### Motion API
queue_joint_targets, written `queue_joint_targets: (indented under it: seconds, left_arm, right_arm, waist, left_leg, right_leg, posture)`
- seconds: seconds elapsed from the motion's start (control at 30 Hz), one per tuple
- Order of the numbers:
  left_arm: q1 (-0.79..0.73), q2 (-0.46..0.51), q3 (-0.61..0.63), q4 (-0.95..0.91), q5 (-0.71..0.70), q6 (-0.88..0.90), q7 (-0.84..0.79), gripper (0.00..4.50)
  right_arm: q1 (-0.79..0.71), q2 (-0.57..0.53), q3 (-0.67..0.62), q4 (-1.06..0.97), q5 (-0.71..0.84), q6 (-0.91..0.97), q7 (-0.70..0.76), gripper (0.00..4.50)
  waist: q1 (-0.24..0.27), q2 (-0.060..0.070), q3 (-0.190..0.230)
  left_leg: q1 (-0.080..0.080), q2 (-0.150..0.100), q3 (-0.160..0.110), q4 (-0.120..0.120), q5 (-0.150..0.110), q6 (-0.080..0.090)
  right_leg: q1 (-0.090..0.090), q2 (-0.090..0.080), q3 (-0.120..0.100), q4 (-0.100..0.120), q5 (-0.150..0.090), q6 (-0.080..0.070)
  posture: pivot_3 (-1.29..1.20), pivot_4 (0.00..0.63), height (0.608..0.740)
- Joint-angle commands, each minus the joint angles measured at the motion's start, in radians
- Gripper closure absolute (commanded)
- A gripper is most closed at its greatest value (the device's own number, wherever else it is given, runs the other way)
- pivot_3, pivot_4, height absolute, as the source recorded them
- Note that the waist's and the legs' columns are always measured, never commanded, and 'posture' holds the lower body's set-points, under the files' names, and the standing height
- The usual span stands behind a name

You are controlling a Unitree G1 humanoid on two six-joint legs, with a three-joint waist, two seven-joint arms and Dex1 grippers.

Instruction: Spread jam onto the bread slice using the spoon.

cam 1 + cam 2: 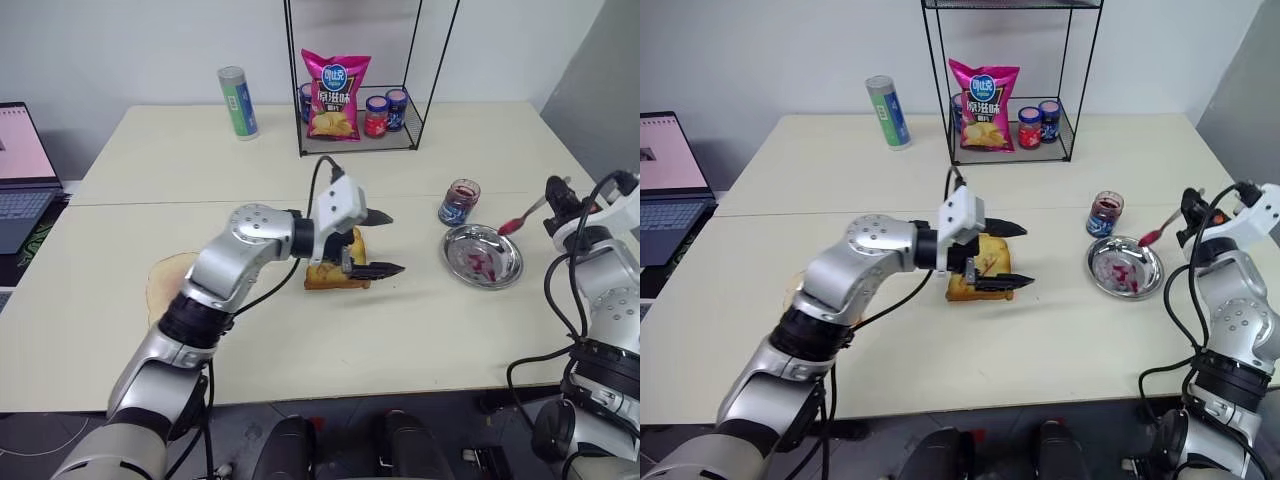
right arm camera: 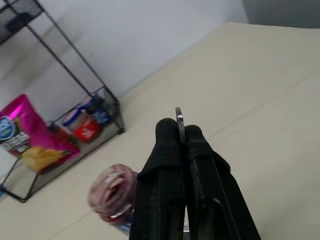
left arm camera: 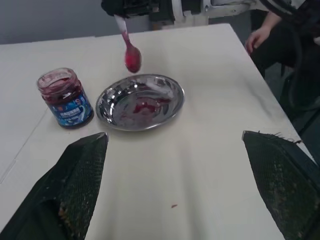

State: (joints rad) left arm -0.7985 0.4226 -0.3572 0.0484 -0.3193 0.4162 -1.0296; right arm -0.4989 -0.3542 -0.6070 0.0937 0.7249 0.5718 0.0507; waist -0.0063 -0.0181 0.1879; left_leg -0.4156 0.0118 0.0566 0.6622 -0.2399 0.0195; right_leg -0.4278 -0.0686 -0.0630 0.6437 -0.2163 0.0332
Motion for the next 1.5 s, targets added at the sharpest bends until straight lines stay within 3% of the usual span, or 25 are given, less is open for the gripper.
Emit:
queue_joint_targets:
  seconds: [0.03, 0.33, 0.37, 0.8, 0.83, 0.87, 0.9, 1.0, 1.23, 1.43, 1.5]
  left_arm:
    - [-0.048, -0.023, 0.021, 0.039, 0.031, -0.053, -0.015, 0.00]
    - [-0.029, -0.034, 0.042, 0.027, 0.043, -0.047, -0.009, 0.00]
    - [-0.028, -0.035, 0.045, 0.026, 0.045, -0.047, -0.006, 0.00]
    - [-0.046, -0.053, 0.067, 0.035, 0.045, -0.031, 0.001, 0.00]
    - [-0.049, -0.053, 0.075, 0.040, 0.046, -0.033, 0.007, 0.00]
    - [-0.050, -0.053, 0.081, 0.044, 0.047, -0.034, 0.011, 0.00]
    - [-0.051, -0.049, 0.091, 0.046, 0.046, -0.032, 0.014, 0.00]
    - [-0.052, -0.034, 0.111, 0.049, 0.044, -0.027, 0.015, 0.00]
    - [-0.064, 0.022, 0.161, 0.076, 0.050, -0.027, 0.019, 0.00]
    - [-0.018, 0.117, 0.235, 0.043, 0.032, 0.014, 0.015, 0.00]
    - [0.024, 0.176, 0.298, 0.037, 0.017, 0.053, 0.030, 0.00]
  right_arm:
    - [-0.004, 0.005, -0.008, 0.085, -0.015, -0.102, 0.071, 4.43]
    - [-0.039, -0.001, -0.044, 0.300, -0.005, -0.204, 0.146, 4.43]
    - [-0.040, 0.000, -0.042, 0.306, -0.007, -0.208, 0.149, 3.99]
    - [-0.036, -0.013, -0.059, 0.312, 0.002, -0.221, 0.147, 1.14]
    - [-0.030, -0.028, -0.051, 0.311, -0.020, -0.238, 0.150, 1.09]
    - [-0.026, -0.038, -0.045, 0.310, -0.038, -0.249, 0.152, 0.67]
    - [-0.023, -0.053, -0.037, 0.309, -0.055, -0.258, 0.158, 0.71]
    - [-0.017, -0.095, -0.004, 0.311, -0.099, -0.279, 0.193, 0.02]
    - [-0.042, -0.207, 0.082, 0.300, -0.178, -0.292, 0.293, 0.02]
    - [-0.059, -0.290, 0.178, 0.188, -0.211, -0.263, 0.413, 0.02]
    - [-0.038, -0.344, 0.244, 0.097, -0.206, -0.211, 0.513, 0.02]
  waist:
    - [0.001, 0.000, 0.000]
    - [0.003, 0.000, 0.000]
    - [0.003, 0.000, 0.000]
    - [0.003, 0.000, 0.000]
    - [0.004, 0.000, 0.000]
    - [0.003, 0.000, 0.000]
    - [0.003, 0.000, 0.000]
    - [0.003, 0.000, 0.000]
    - [0.002, 0.000, 0.000]
    - [0.001, 0.000, 0.000]
    - [-0.001, 0.000, 0.000]
  left_leg:
    - [0.000, 0.000, 0.000, 0.000, 0.000, 0.000]
    - [-0.001, -0.001, 0.000, 0.000, 0.000, 0.000]
    - [-0.001, -0.001, 0.000, 0.001, 0.000, 0.000]
    - [0.000, -0.001, 0.000, 0.001, 0.000, 0.000]
    - [0.000, -0.001, 0.000, 0.001, 0.000, 0.000]
    - [0.000, -0.001, 0.000, 0.001, 0.000, 0.000]
    - [0.000, -0.001, 0.000, 0.001, 0.000, 0.000]
    - [0.000, -0.001, 0.000, 0.001, 0.000, 0.000]
    - [0.000, -0.001, 0.000, 0.001, 0.000, 0.000]
    - [0.000, 0.000, 0.000, 0.001, 0.000, 0.000]
    - [0.000, 0.000, 0.000, 0.001, 0.000, 0.000]
  right_leg:
    - [0.000, 0.000, 0.000, 0.000, 0.000, 0.000]
    - [0.000, 0.000, 0.000, 0.000, 0.000, 0.001]
    - [0.000, -0.001, 0.000, 0.000, 0.000, 0.001]
    - [0.000, 0.000, 0.001, 0.000, 0.000, 0.001]
    - [0.000, -0.001, 0.001, 0.000, 0.000, 0.001]
    - [0.000, -0.001, 0.001, 0.000, 0.000, 0.001]
    - [0.000, -0.001, 0.001, 0.000, 0.000, 0.001]
    - [0.000, -0.001, 0.001, 0.000, 0.000, 0.001]
    - [0.000, 0.000, 0.000, 0.001, 0.000, 0.001]
    - [0.000, 0.000, 0.000, 0.001, 0.000, 0.001]
    - [0.000, 0.000, 0.000, 0.000, 0.000, 0.001]
  posture:
    - [0.00, 0.150, 0.740]
    - [0.00, 0.150, 0.740]
    - [0.00, 0.150, 0.740]
    - [0.00, 0.150, 0.740]
    - [0.00, 0.150, 0.740]
    - [0.00, 0.150, 0.740]
    - [0.00, 0.150, 0.740]
    - [0.00, 0.150, 0.740]
    - [0.00, 0.150, 0.740]
    - [0.00, 0.150, 0.740]
    - [0.00, 0.150, 0.740]
